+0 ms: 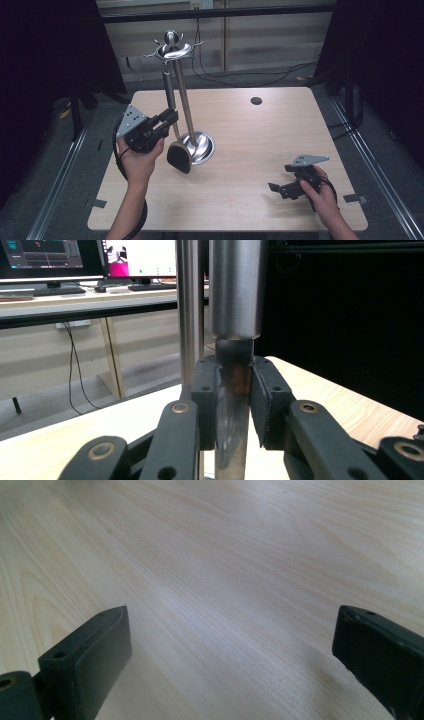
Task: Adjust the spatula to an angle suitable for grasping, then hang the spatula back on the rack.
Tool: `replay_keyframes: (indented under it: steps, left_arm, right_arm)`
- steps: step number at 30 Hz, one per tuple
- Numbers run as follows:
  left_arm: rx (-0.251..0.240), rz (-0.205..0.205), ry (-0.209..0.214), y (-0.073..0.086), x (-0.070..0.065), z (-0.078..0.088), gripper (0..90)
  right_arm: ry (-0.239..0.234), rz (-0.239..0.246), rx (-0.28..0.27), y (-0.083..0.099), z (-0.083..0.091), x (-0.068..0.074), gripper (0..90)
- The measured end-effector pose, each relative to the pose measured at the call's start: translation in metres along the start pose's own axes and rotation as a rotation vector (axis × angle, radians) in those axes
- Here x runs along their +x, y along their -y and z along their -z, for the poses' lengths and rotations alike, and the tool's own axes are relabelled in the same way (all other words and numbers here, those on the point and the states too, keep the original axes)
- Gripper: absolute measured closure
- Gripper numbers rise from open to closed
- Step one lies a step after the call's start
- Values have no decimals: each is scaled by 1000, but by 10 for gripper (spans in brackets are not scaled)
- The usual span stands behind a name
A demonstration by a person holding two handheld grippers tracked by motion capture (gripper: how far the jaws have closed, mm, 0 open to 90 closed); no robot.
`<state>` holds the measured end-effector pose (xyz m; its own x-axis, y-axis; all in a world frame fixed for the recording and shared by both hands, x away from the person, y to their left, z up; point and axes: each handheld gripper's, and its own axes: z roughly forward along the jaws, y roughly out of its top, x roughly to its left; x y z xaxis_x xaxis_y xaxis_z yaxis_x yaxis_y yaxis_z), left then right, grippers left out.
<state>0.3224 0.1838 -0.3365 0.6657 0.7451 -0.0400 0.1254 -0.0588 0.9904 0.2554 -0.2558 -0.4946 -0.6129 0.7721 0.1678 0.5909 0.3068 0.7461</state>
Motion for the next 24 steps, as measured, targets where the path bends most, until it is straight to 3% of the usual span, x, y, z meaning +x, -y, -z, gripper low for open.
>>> replay_keyframes:
  steps: [24]
  left_arm:
    - [-19,5,18,1,1,-6,710]
  right_arm:
    - [-8,9,8,-1,-1,1,22]
